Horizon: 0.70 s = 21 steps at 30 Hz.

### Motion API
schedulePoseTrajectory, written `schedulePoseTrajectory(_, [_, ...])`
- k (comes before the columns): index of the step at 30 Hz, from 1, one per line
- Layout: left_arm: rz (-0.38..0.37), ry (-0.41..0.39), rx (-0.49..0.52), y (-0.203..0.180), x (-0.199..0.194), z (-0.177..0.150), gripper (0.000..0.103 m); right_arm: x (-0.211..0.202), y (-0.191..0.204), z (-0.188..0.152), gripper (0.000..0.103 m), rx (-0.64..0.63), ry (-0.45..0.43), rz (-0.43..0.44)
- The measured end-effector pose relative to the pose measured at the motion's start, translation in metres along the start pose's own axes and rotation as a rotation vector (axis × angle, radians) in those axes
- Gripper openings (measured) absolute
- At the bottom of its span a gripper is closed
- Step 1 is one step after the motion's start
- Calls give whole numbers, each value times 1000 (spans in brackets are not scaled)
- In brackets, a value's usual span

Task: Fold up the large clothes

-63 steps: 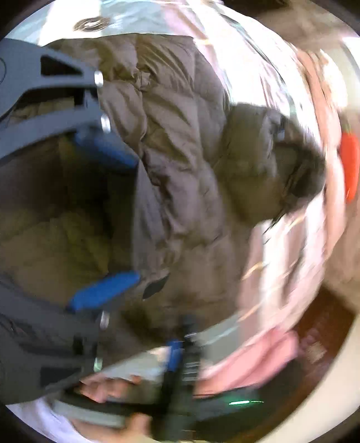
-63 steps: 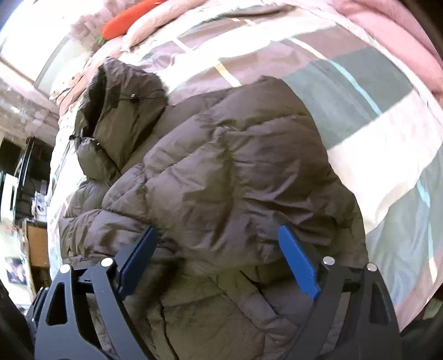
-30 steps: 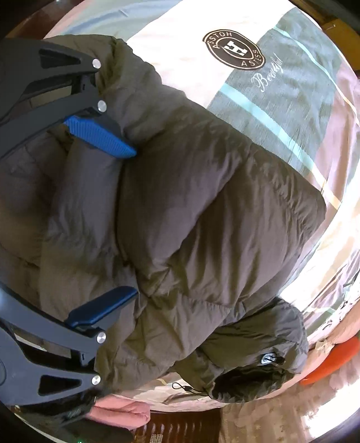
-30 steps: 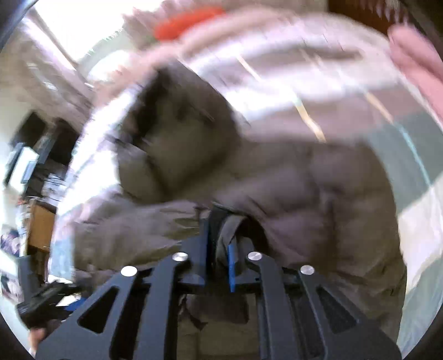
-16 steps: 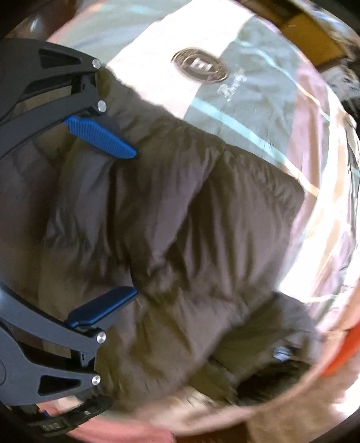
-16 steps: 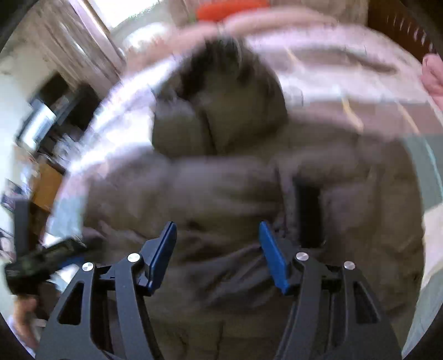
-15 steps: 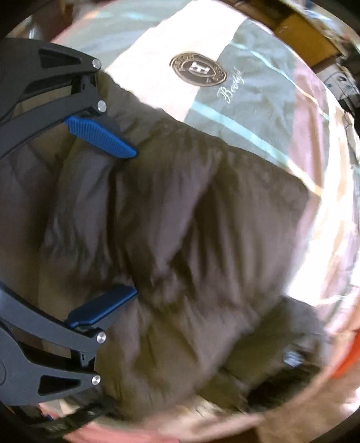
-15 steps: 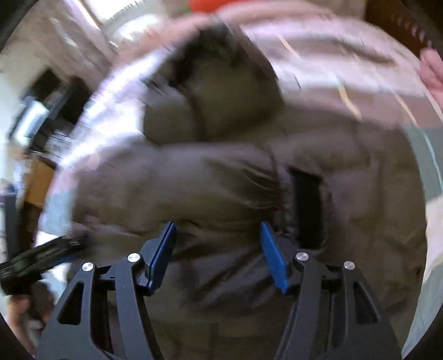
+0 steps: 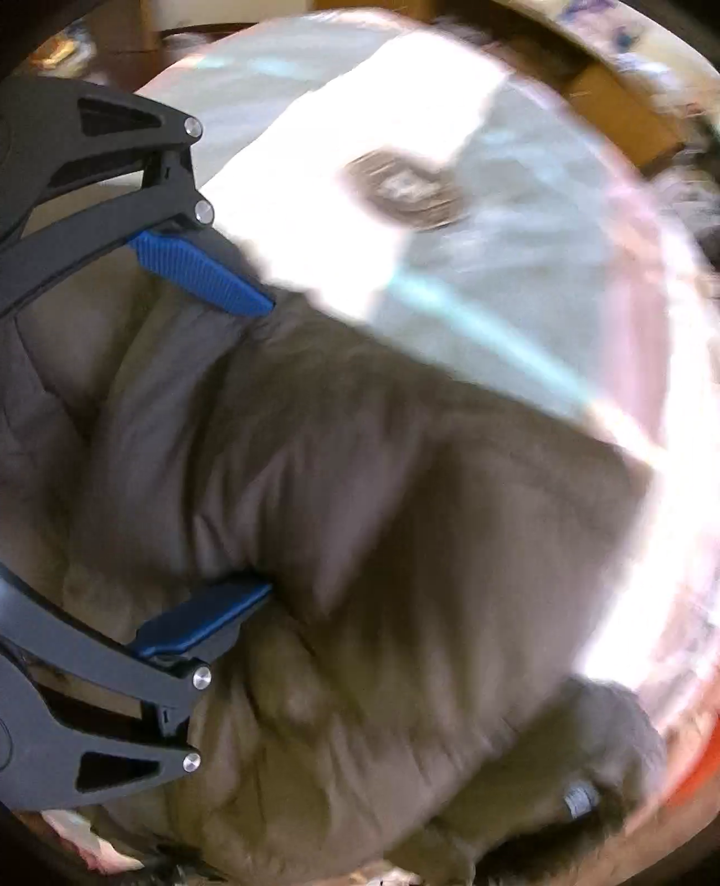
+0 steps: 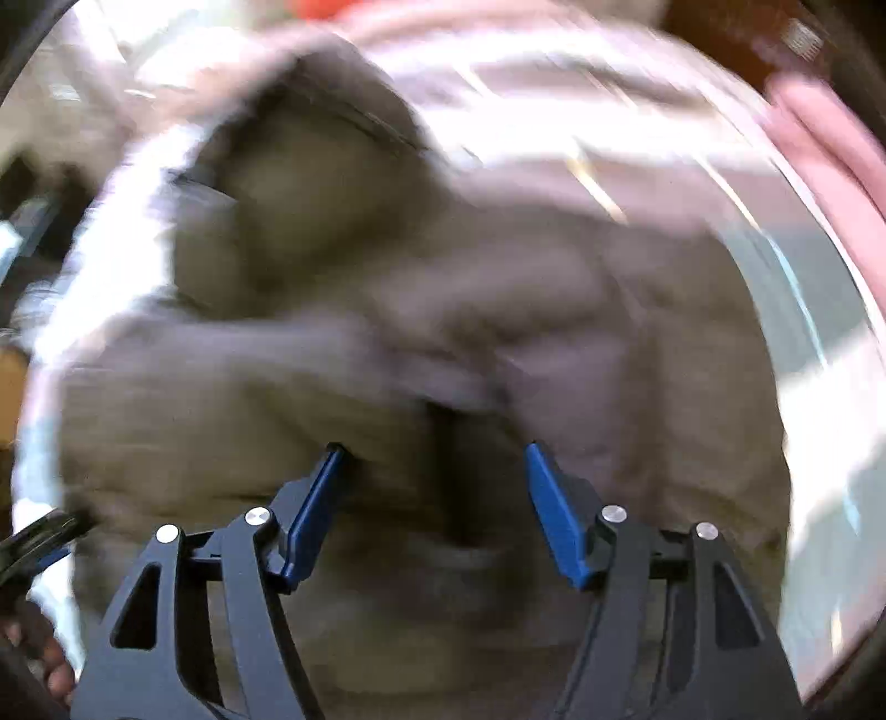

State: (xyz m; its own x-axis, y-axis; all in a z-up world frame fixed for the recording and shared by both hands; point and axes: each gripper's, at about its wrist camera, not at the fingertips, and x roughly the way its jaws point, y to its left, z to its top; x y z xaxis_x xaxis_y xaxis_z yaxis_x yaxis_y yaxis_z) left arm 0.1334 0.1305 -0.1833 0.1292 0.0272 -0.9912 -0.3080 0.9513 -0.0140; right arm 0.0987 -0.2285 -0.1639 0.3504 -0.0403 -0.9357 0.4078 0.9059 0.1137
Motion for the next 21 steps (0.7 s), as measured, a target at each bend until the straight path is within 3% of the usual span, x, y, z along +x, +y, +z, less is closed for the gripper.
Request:
schedulePoseTrajectory(2, [-44, 10, -63, 11, 2, 3, 96, 6, -24, 3, 68, 137, 29, 113])
schedulePoseTrajectory(3, [-41, -9, -73, 13, -6, 4, 96, -2, -30, 3, 68, 165, 19, 124])
schedulePoseTrajectory(4, [-32, -43, -78, 14, -17, 5, 96, -13, -28, 4, 68, 170, -19, 122])
schedulePoseTrajectory(6, [-27, -160, -69, 11, -44, 3, 96, -49, -19, 5, 70, 111, -209, 101])
schedulePoseTrajectory(7, [-33, -191, -49, 7, -53, 2, 96, -54, -14, 9, 72, 75, -244, 86])
schedulePoseTrajectory(8, [-32, -172, -20, 1, -54, 2, 96, -51, -10, 11, 78, 43, -218, 52])
schedulePoseTrajectory(9, [-40, -80, -28, -1, -50, -3, 96, -36, -8, 15, 75, 35, -113, 30])
schedulePoseTrajectory(10, [-115, 6, -95, 4, -52, -13, 96, -31, -15, 13, 71, 105, -56, 42])
schedulePoseTrajectory(11, [-248, 48, -164, 10, -59, -22, 96, -41, -22, 10, 70, 167, -74, 108])
schedulePoseTrajectory(13, [-460, 117, -213, 7, -75, -40, 96, -65, -11, 21, 70, 118, -128, 169])
schedulePoseTrajectory(15, [-474, 95, -110, -6, -93, -46, 96, -96, 23, 50, 83, -54, -216, 187])
schedulePoseTrajectory(17, [-436, 37, -20, -16, -105, -52, 99, -107, 41, 82, 90, -118, -273, 155])
schedulePoseTrajectory(21, [-349, 9, -2, -7, -93, -55, 100, -75, 90, 189, 90, -186, -265, 41])
